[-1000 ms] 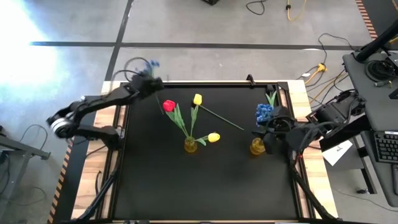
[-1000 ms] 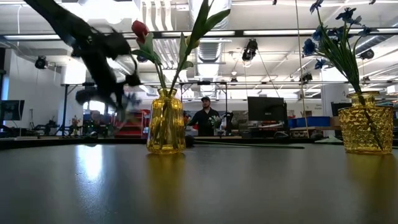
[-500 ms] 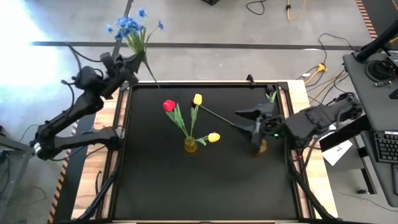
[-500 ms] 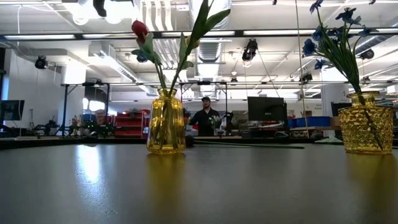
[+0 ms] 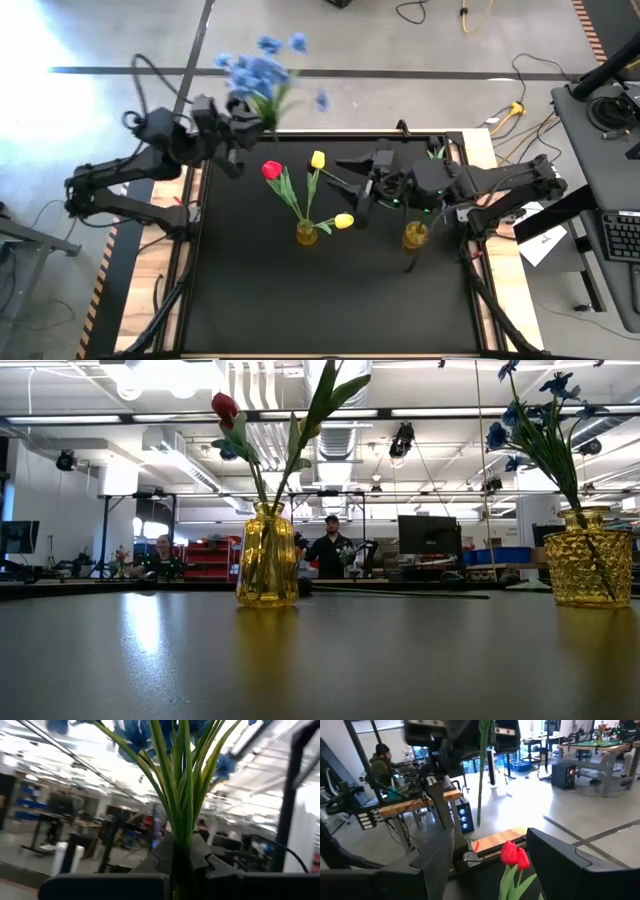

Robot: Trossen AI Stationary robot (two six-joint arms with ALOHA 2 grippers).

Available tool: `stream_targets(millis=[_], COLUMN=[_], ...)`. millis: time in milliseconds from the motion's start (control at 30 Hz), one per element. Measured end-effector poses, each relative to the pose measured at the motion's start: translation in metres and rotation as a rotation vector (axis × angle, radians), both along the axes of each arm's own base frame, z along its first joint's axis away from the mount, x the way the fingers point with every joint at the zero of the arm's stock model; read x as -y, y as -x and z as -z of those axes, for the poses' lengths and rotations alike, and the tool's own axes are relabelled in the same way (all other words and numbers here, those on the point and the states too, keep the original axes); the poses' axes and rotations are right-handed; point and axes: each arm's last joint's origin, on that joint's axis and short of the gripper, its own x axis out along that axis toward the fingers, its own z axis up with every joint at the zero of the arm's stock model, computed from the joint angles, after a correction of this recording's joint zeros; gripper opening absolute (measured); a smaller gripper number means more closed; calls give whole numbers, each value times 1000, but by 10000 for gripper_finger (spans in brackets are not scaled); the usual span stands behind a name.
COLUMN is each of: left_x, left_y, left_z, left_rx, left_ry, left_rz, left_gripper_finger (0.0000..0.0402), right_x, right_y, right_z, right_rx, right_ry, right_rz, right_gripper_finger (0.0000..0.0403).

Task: Sort flowers into vase by color
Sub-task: Put the blue flowers into the right yellow vase

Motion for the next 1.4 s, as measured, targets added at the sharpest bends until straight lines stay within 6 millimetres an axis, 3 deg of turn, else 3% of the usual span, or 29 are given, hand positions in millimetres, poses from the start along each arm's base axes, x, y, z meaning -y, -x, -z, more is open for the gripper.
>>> stream_targets(millis=[200, 633, 833, 1133, 1400], left_x=[6, 21, 25, 24, 25], left_y=[-42, -104, -114, -115, -100], left_z=[-2, 6, 11, 16, 4], left_rx=[-48, -82, -108, -152, -343], left_ry=[-2, -37, -83, -70, -143], left_rz=[49, 191, 228, 229, 230], left_gripper_finger=[0, 0, 0, 1, 58], right_x=[2, 10, 9, 9, 7], right_y=[-13, -9, -8, -7, -2], right_z=[-7, -24, -25, -24, -25], right_rx=[15, 66, 62, 51, 33], right_ry=[-2, -23, -6, -1, 18], right_rz=[13, 43, 37, 24, 27], right_gripper_finger=[240, 235, 183, 25, 21])
